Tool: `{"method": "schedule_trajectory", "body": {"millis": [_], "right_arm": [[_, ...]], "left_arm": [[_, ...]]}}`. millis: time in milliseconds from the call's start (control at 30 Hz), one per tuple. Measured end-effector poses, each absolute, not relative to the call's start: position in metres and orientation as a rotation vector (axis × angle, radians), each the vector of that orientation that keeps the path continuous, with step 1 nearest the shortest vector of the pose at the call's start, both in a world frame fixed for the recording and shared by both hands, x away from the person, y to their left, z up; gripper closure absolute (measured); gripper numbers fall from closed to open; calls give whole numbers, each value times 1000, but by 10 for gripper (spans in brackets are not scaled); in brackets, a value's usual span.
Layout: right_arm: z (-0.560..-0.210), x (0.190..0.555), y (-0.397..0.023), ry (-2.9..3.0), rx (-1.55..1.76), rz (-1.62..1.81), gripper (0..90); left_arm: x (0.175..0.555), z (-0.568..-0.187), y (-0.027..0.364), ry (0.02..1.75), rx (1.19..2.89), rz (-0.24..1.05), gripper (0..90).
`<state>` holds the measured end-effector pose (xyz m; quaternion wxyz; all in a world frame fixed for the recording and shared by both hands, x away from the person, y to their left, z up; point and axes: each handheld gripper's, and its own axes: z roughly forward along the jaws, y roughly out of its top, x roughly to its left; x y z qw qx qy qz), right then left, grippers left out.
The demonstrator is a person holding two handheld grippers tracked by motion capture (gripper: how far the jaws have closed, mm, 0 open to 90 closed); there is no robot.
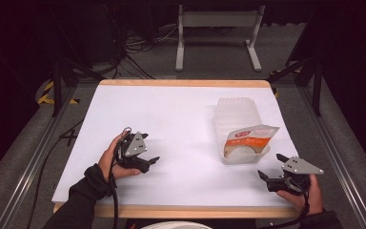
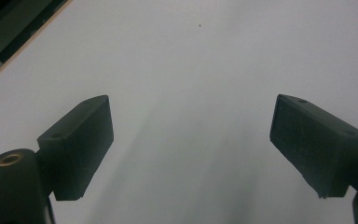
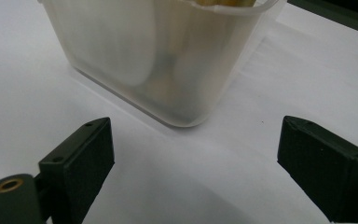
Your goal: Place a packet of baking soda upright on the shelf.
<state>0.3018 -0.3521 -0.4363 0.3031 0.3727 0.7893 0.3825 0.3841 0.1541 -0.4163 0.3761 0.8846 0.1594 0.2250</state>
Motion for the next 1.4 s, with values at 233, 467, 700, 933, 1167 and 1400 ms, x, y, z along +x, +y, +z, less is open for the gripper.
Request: {"method": "schedule_trajectory", "body": {"millis": [233, 467, 700, 933, 1167, 1400], "right_arm": [[-436, 302, -352, 2088, 987, 1013, 114], [-437, 303, -350, 2098, 981, 1002, 113], [-437, 304, -349, 2105, 974, 1003, 113], [-437, 311, -344, 2119, 948, 1006, 112], [-437, 318, -338, 2132, 922, 1000, 111], [-436, 325, -333, 2141, 894, 1006, 111]], "left_arm": [[378, -423, 177, 455, 2253, 575, 136], [370, -431, 205, 525, 2226, 603, 133], [362, -436, 231, 589, 2203, 612, 129], [349, -438, 256, 658, 2149, 615, 126], [336, -440, 274, 718, 2105, 612, 123], [328, -446, 298, 799, 2042, 590, 123]]}}
